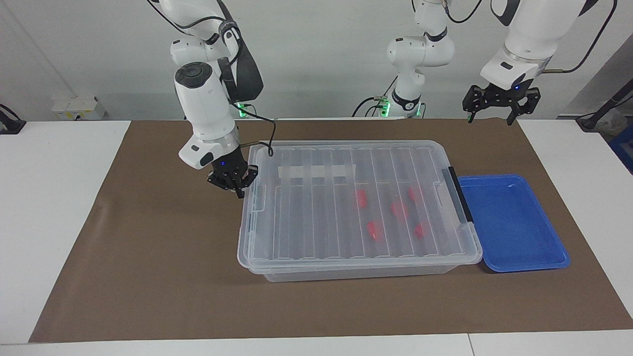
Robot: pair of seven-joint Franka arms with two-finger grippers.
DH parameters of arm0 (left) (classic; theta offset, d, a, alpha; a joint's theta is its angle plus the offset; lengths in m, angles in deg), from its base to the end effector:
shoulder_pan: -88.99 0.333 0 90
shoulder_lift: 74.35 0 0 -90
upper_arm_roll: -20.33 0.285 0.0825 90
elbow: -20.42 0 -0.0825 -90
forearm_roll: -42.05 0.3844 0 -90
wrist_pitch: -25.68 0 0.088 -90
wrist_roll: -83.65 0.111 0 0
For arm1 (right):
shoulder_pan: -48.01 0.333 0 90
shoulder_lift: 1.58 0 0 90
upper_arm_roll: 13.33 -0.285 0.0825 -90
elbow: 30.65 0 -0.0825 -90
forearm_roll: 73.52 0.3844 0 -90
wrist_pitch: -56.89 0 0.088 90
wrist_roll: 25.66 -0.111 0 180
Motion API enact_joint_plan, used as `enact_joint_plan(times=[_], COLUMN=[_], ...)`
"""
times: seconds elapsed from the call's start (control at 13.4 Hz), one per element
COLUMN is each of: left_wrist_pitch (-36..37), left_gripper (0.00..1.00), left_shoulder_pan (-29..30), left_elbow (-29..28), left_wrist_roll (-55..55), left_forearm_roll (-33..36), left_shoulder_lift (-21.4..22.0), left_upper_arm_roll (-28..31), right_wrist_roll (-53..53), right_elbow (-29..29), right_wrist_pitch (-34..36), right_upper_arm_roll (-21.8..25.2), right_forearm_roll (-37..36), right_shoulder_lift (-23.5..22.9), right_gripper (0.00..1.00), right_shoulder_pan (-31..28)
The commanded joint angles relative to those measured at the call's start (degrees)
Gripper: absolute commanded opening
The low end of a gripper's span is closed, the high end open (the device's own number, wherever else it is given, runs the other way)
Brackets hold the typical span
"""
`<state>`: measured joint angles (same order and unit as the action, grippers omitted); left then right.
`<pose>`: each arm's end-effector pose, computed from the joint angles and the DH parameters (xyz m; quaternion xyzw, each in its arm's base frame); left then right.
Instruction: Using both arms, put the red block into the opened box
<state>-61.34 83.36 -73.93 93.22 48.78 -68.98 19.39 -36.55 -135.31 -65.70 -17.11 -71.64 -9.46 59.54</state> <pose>0.5206 -0.0467 0.6007 -0.9885 0.1380 0.0186 0.0590 0.5916 0.1621 0.4391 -0.9955 -0.0301 -0.0811 0.0384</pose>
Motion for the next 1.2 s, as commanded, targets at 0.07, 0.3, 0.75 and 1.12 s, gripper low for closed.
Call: enact_joint_plan(times=[0.07, 0.3, 0.75, 1.12], left_wrist_pitch=[-1.1, -1.1, -1.1, -1.1], left_gripper=[1.0, 1.0, 1.0, 1.0], left_shoulder_pan=[0.3, 0.3, 0.3, 0.3], left_elbow=[-1.5, -1.5, -1.5, -1.5], left_wrist_roll=[0.4, 0.4, 0.4, 0.4], left_forearm_roll=[-1.0, -1.0, -0.9, -0.9], left_shoulder_lift=[1.2, 1.2, 1.2, 1.2], left_upper_arm_roll=[0.2, 0.2, 0.2, 0.2], right_wrist_roll=[-1.8, -7.1, -7.6, -7.1], right_elbow=[-0.5, -0.6, 4.4, 12.9], right_wrist_pitch=[4.6, 10.6, 20.5, 27.3], right_upper_arm_roll=[0.0, 0.3, 0.4, 0.5], right_forearm_roll=[1.5, 1.4, 0.0, -5.2], right_shoulder_lift=[3.5, 6.7, 9.5, 8.1], right_gripper=[0.0, 0.0, 0.99, 0.99], right_shoulder_pan=[-1.7, -2.8, -7.6, -9.0])
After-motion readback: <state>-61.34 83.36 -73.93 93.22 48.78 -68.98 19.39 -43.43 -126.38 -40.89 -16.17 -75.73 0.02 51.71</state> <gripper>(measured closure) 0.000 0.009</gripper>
